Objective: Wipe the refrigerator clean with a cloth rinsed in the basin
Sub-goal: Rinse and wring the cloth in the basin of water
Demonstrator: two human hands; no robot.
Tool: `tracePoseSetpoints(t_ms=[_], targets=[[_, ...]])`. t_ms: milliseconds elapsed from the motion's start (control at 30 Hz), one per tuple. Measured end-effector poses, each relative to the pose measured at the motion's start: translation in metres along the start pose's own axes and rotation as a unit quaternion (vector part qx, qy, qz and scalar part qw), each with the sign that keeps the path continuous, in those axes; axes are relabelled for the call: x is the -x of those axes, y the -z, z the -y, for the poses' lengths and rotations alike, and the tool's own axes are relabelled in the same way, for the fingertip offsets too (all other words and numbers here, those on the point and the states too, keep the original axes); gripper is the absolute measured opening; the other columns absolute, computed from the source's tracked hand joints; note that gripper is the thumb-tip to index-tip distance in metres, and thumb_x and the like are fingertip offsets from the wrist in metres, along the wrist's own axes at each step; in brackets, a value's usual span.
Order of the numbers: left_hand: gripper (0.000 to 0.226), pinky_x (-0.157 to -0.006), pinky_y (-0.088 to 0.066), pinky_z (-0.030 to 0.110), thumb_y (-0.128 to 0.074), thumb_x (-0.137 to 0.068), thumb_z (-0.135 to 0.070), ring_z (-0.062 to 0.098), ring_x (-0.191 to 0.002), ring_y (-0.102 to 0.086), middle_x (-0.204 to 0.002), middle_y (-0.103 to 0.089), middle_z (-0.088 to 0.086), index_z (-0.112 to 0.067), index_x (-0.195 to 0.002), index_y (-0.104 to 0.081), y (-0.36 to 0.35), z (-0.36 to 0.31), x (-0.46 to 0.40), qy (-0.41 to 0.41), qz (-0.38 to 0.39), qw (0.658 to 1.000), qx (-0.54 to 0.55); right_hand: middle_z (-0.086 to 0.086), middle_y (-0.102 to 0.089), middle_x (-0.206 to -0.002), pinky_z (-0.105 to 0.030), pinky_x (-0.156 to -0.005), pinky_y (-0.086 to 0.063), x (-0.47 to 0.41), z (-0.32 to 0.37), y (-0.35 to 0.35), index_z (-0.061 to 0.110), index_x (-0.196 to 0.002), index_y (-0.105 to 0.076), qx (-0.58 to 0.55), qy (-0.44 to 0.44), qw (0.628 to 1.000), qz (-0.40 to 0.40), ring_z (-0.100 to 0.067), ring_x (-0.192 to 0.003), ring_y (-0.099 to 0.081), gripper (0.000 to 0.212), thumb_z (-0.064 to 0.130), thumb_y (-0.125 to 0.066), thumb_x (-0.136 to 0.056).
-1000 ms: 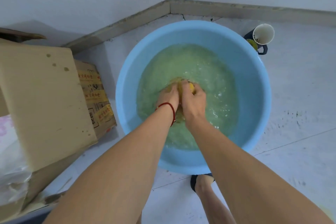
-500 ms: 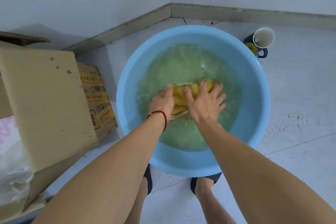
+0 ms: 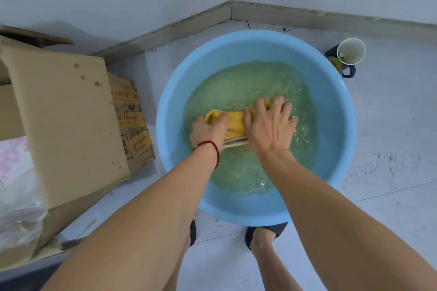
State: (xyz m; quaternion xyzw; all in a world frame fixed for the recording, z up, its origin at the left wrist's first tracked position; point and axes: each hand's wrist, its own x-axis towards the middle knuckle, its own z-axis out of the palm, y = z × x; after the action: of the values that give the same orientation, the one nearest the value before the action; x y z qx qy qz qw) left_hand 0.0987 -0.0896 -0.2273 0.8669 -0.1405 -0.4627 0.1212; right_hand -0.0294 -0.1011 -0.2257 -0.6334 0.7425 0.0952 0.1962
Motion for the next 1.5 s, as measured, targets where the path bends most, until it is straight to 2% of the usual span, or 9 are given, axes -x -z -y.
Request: tracePoseSetpoints(t_ms=[133, 300, 567, 767, 900, 1033, 1233, 1433, 1500], targets=[[0.069, -0.081, -0.059, 0.061, -0.037, -0.081, -0.081, 0.038, -0.116, -0.059, -0.131, -0.057, 0.008, -0.034, -0.128, -0.053, -0.006, -0.001, 0.001, 0.091, 0.102, 0.989, 0.060, -0.017, -0.030, -0.153, -0.055, -0.102, -0.040, 0.006, 0.002, -0.009, 0.025, -0.134, -0.051, -0.160, -0.082, 0.982, 0.063, -0.042, -0.126, -0.040, 0.040, 0.042, -0.048, -0.099], [0.057, -0.089, -0.058, 0.046, -0.047, -0.078, -0.079, 0.031, -0.093, -0.072, -0.104, -0.075, 0.007, -0.029, -0.094, -0.069, -0.029, 0.002, 0.006, 0.092, 0.120, 0.979, 0.133, -0.004, -0.073, -0.095, -0.047, -0.093, -0.058, 0.019, 0.032, 0.007, 0.027, -0.093, -0.070, -0.534, -0.242, 0.804, 0.101, -0.030, -0.098, -0.067, 0.038, 0.060, -0.063, -0.077], [0.043, -0.069, -0.053, 0.035, -0.062, -0.093, -0.047, 0.030, -0.075, -0.064, -0.072, -0.067, 0.007, -0.013, -0.067, -0.060, 0.022, -0.043, 0.075, -0.067, 0.013, 0.998, 0.017, -0.024, -0.070, -0.103, -0.045, -0.079, -0.049, 0.036, 0.020, 0.060, 0.010, -0.099, -0.067, -0.261, -0.074, 0.957, 0.102, -0.047, -0.097, -0.064, 0.042, 0.046, -0.045, -0.103], [0.030, -0.080, -0.062, 0.050, -0.069, -0.076, -0.051, 0.028, -0.091, -0.072, -0.091, -0.072, 0.004, -0.022, -0.082, -0.068, 0.072, -0.084, 0.124, -0.078, 0.170, 0.980, 0.064, -0.010, -0.050, -0.137, -0.056, -0.102, -0.040, 0.044, -0.012, 0.104, 0.041, -0.119, -0.052, -0.217, -0.028, 0.961, 0.170, -0.038, -0.126, -0.044, 0.046, 0.065, -0.017, -0.099], [0.012, -0.070, -0.059, 0.044, -0.067, -0.096, -0.024, 0.026, -0.076, -0.069, -0.089, -0.069, 0.011, -0.012, -0.098, -0.067, 0.101, -0.112, 0.154, -0.114, 0.305, 0.945, 0.033, -0.007, -0.016, -0.170, -0.052, -0.121, -0.030, 0.066, -0.034, 0.149, 0.031, -0.163, -0.019, -0.282, 0.066, 0.948, 0.129, -0.032, -0.152, -0.024, 0.085, 0.007, -0.059, -0.091], [0.017, -0.061, -0.062, 0.042, -0.074, -0.092, -0.019, 0.025, -0.074, -0.069, -0.090, -0.069, 0.010, -0.009, -0.104, -0.068, 0.119, -0.132, 0.184, -0.123, 0.348, 0.928, 0.048, 0.009, -0.054, -0.134, -0.021, -0.100, -0.048, 0.089, -0.019, 0.184, 0.021, -0.155, -0.024, -0.385, 0.178, 0.886, 0.187, -0.005, -0.116, -0.055, 0.098, 0.008, -0.084, -0.078], [0.058, -0.074, -0.062, 0.040, -0.084, -0.073, -0.034, 0.024, -0.099, -0.074, -0.115, -0.075, 0.011, -0.008, -0.122, -0.066, 0.161, -0.139, 0.183, -0.131, 0.346, 0.928, 0.050, 0.001, -0.067, -0.085, -0.043, -0.070, -0.053, 0.078, -0.015, 0.211, 0.018, -0.094, -0.059, -0.380, 0.094, 0.920, 0.033, -0.023, -0.080, -0.061, 0.037, 0.010, -0.088, -0.072], [0.045, -0.072, -0.051, 0.036, -0.070, -0.062, -0.046, 0.017, -0.095, -0.050, -0.116, -0.049, 0.001, -0.024, -0.101, -0.060, 0.161, -0.115, 0.168, -0.132, 0.319, 0.920, -0.184, 0.011, -0.067, -0.102, -0.017, -0.074, -0.054, 0.074, -0.031, 0.251, 0.027, -0.124, -0.069, -0.404, 0.103, 0.903, 0.107, -0.011, -0.091, -0.065, 0.063, -0.012, -0.072, -0.074], [0.076, -0.078, -0.057, 0.035, -0.078, -0.055, -0.048, 0.017, -0.107, -0.053, -0.130, -0.038, 0.000, -0.020, -0.121, -0.054, 0.154, -0.105, 0.170, -0.192, 0.318, 0.895, -0.249, 0.008, -0.071, -0.106, -0.022, -0.079, -0.059, 0.075, -0.034, 0.264, 0.030, -0.123, -0.072, -0.431, 0.112, 0.880, 0.162, -0.004, -0.094, -0.066, 0.062, -0.013, -0.071, -0.079]])
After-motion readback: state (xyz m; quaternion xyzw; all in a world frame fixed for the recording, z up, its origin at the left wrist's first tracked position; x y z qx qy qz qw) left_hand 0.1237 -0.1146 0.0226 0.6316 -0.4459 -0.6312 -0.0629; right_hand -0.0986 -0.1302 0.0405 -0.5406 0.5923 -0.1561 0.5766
